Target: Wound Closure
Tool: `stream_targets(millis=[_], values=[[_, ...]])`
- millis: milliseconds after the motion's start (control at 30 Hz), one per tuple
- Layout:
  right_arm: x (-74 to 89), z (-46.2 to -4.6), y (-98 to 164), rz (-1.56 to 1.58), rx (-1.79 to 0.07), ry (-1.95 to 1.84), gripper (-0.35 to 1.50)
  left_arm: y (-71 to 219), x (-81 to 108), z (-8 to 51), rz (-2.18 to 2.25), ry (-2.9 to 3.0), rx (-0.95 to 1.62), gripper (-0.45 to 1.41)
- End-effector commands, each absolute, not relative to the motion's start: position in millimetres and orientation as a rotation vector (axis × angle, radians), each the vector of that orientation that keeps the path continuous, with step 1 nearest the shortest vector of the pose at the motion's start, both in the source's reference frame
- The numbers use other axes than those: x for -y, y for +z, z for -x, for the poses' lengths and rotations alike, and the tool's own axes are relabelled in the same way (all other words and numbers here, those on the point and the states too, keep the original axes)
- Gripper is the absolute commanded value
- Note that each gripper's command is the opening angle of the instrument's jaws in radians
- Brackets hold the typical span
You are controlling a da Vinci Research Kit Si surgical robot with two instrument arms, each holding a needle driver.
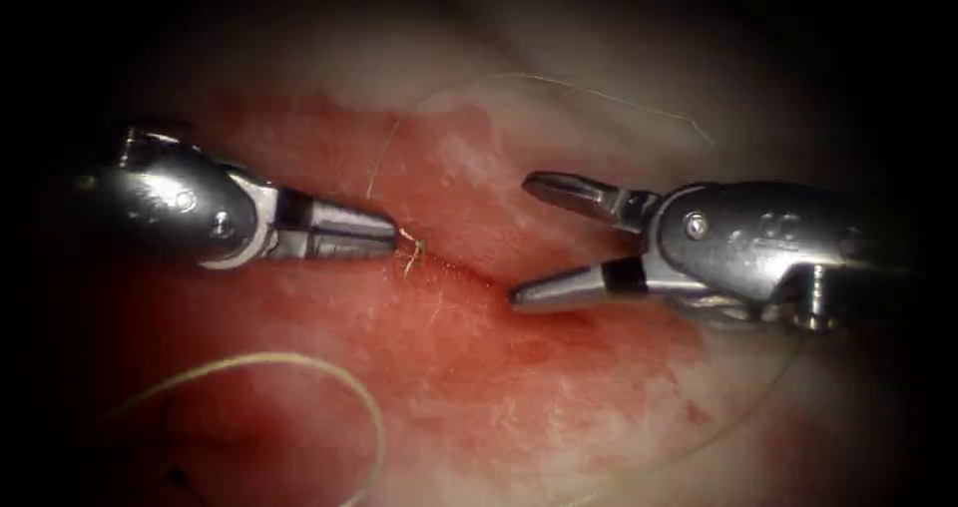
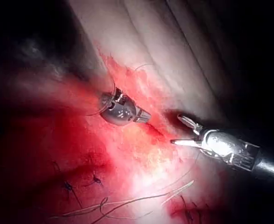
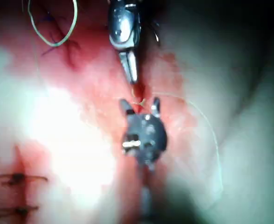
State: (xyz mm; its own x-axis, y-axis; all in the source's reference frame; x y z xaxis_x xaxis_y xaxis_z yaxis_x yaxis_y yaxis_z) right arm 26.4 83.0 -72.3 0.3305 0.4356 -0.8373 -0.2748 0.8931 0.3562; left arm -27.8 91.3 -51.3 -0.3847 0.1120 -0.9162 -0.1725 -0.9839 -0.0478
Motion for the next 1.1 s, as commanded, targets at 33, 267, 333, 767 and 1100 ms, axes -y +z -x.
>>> stream_targets(millis=[33,267,333,767,1100], values=[[-82.9,-27.7,-71.5,-0.153,-1.146,0.465,1.33,-50.9,-91.4,28.3,1.638,2.476,-0.076,-0.35],[-82.4,-30.6,-69.9,-0.126,-1.147,0.469,1.35,-51.3,-92.6,28.3,1.645,2.445,-0.087,-0.35],[-82.3,-31.5,-69.0,-0.114,-1.144,0.471,1.36,-51.3,-92.6,28.4,1.644,2.445,-0.089,-0.35],[-82.7,-29.8,-68.5,-0.115,-1.141,0.460,1.40,-51.4,-92.2,27.9,1.712,2.476,-0.102,-0.09],[-82.8,-24.5,-70.5,-0.122,-1.139,0.460,1.40,-50.2,-90.1,29.8,1.725,2.540,-0.145,0.65]])
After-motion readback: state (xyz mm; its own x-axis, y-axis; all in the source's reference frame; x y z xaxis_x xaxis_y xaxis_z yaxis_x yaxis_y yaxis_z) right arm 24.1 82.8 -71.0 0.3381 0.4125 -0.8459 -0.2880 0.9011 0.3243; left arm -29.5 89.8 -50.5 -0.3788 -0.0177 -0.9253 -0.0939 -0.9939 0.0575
